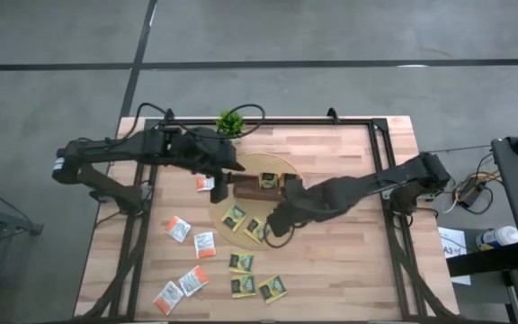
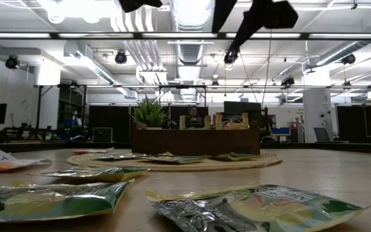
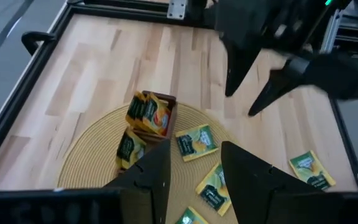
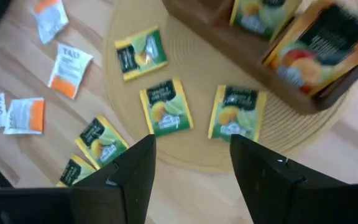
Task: Pick & Place Tea
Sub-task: Put the yellow tea bag into the middle section of the wooden organizer
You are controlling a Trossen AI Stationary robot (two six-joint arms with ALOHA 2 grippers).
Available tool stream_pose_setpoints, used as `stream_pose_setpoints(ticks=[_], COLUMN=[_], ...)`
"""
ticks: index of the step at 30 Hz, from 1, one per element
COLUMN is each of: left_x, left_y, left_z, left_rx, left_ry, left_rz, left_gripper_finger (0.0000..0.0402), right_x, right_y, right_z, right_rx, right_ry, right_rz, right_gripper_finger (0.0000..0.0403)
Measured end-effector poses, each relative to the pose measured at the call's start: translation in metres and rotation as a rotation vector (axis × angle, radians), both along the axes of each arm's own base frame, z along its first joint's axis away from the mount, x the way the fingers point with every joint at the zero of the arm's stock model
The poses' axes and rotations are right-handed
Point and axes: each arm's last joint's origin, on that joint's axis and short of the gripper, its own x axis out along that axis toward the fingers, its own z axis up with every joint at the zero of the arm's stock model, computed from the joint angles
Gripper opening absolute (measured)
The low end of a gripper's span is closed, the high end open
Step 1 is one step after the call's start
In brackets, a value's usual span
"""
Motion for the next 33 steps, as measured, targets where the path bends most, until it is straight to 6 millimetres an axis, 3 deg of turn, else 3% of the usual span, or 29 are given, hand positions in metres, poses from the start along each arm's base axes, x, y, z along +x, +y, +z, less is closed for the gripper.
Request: stream_pose_setpoints(ticks=[12, 24, 33], left_x=[-0.028, -0.028, -0.029], left_y=[-0.001, -0.001, -0.001], left_z=[-0.002, -0.007, -0.007], left_rx=[-0.01, -0.02, -0.021], left_ry=[-0.034, -0.019, -0.02], left_rz=[0.008, 0.014, 0.014], left_gripper_finger=[0.0135, 0.0135, 0.0135], right_x=[0.022, 0.04, 0.047], right_y=[-0.012, -0.027, -0.04], right_z=[-0.041, -0.098, -0.122], right_rx=[0.117, 0.114, 0.104], right_ry=[0.186, 0.409, 0.482], right_rz=[-0.048, -0.038, -0.03], right_gripper_finger=[0.0203, 0.0203, 0.0203])
